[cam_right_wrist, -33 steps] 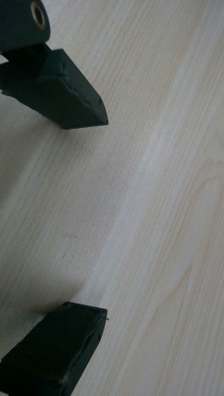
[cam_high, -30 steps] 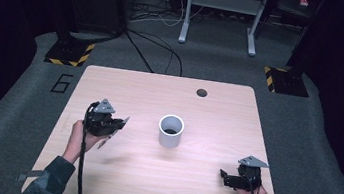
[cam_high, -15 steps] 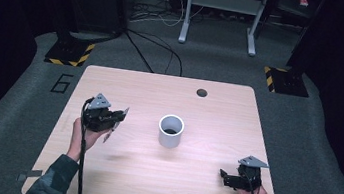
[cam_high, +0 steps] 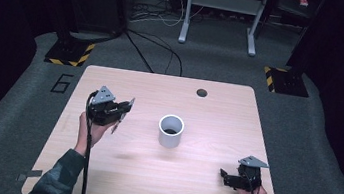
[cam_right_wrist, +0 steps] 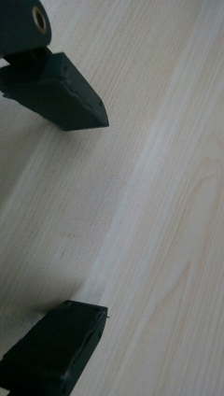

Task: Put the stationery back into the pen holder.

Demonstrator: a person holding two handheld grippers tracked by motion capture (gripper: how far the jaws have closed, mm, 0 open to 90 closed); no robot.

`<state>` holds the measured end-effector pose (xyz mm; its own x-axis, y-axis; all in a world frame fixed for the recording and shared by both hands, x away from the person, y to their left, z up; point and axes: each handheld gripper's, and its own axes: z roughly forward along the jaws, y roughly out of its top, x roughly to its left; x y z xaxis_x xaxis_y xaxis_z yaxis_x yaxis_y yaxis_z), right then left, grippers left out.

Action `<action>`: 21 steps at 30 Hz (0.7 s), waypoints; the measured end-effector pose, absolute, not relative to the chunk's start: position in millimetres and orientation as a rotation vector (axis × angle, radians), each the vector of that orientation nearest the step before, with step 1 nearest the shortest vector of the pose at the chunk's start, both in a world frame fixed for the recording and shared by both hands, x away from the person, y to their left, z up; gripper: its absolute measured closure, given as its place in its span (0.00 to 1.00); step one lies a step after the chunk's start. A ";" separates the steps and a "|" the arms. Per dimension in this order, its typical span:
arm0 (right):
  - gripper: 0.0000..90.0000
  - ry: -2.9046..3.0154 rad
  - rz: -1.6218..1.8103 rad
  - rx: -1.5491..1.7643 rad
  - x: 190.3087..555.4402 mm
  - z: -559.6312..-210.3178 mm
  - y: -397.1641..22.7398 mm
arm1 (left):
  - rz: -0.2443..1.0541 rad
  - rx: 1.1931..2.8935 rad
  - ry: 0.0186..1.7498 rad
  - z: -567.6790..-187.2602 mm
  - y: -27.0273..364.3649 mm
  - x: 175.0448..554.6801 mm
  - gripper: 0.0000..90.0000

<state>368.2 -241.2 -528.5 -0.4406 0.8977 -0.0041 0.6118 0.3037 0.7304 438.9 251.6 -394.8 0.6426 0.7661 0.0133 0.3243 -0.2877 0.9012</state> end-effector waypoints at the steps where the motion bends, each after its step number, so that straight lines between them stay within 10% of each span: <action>1: 0.09 2.163 0.935 1.346 368.1 -528.4 -241.2 | 0.570 1.863 0.863 -393.9 250.6 439.5 0.90; 21: 0.09 2.156 0.940 1.344 368.5 -528.7 -241.2 | 0.591 1.763 0.807 -379.5 229.3 450.8 0.90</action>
<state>368.5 -241.2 -528.7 -0.4385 0.8987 -0.0053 0.6075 0.3008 0.7351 450.8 229.3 -379.5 0.6490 0.7608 0.0076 0.2373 -0.2118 0.9481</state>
